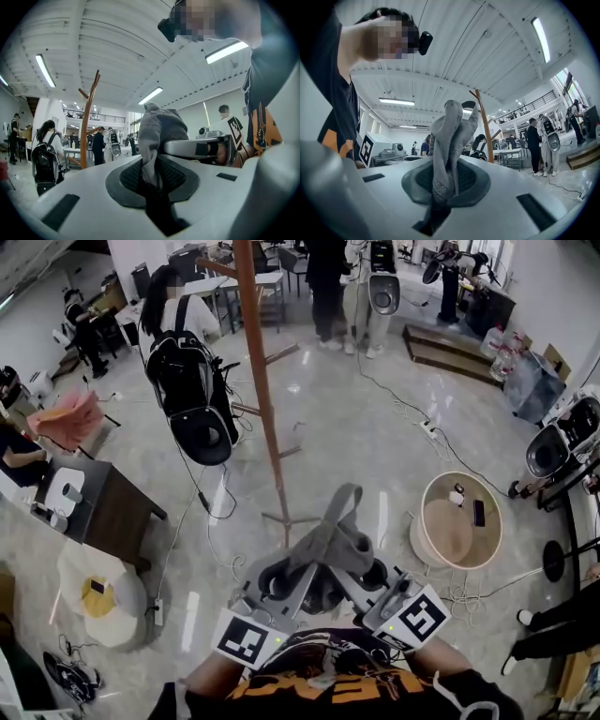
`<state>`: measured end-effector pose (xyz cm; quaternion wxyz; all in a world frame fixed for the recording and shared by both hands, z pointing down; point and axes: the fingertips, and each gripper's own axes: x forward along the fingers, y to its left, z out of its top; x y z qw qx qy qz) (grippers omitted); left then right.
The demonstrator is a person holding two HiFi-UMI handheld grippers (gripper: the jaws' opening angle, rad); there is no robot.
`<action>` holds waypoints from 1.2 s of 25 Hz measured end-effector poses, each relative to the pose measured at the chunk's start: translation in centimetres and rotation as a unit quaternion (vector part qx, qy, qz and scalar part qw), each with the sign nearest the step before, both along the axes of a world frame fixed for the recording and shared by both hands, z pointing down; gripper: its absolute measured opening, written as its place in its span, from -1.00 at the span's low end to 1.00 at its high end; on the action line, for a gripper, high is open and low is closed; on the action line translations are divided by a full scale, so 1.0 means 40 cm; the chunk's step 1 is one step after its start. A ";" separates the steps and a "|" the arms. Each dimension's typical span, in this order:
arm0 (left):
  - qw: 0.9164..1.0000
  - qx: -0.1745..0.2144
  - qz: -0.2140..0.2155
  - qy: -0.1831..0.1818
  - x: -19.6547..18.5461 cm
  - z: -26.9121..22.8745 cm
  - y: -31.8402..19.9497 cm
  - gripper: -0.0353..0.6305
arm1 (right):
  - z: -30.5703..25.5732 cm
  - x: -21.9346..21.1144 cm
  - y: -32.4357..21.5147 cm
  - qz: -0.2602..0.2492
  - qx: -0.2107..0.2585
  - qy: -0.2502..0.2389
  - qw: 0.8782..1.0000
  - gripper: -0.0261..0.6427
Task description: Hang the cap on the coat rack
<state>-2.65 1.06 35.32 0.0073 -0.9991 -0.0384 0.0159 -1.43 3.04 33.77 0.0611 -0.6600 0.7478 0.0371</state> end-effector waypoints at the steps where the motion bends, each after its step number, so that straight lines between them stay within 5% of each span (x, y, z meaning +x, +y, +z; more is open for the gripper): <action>1: 1.000 0.001 -0.007 -0.002 0.025 -0.001 -0.005 -0.66 | 0.000 0.026 -0.006 -0.008 0.002 -0.001 1.000 -0.81; 15: 0.990 -0.006 -0.139 -0.001 0.338 0.002 -0.078 -0.66 | 0.003 0.351 -0.089 -0.151 0.010 -0.007 0.988 -0.81; 30: 0.980 -0.020 -0.196 0.008 0.523 0.011 -0.355 -0.66 | 0.010 0.538 -0.371 -0.200 -0.004 0.003 0.980 -0.81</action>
